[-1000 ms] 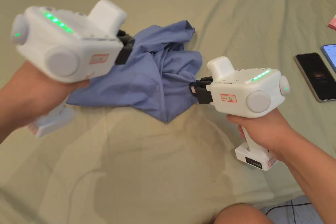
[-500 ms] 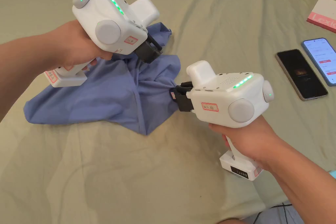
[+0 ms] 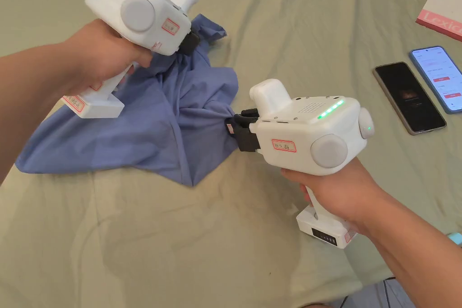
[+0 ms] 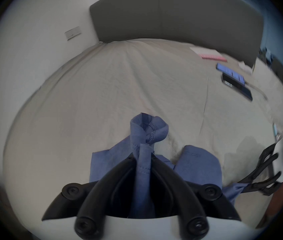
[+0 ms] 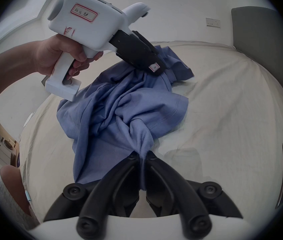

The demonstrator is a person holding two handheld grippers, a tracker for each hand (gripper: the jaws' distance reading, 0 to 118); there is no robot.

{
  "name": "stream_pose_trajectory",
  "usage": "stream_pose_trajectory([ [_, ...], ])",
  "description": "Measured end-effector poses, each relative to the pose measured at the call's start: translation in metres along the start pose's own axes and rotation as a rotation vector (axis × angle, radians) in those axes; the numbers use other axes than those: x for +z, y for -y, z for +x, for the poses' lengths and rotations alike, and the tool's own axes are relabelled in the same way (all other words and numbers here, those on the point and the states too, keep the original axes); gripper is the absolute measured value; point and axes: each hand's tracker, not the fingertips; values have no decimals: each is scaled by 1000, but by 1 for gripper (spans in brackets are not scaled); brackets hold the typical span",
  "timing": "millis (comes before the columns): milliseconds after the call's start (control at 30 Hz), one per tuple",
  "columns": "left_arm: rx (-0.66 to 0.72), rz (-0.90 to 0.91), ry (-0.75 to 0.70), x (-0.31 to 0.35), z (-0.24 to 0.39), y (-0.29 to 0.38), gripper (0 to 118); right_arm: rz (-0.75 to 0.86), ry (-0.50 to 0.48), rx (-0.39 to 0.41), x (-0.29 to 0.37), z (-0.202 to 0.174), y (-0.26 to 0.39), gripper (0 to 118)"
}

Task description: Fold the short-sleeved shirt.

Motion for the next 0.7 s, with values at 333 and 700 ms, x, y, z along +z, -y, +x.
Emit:
stream_pose_trajectory([
  [333,283,102,57,61,-51,23,4,33,4,-42,8,-1,-6,4],
  [700,434,164,157,84,-77,47,4,41,31,-42,10,4,-17,4],
])
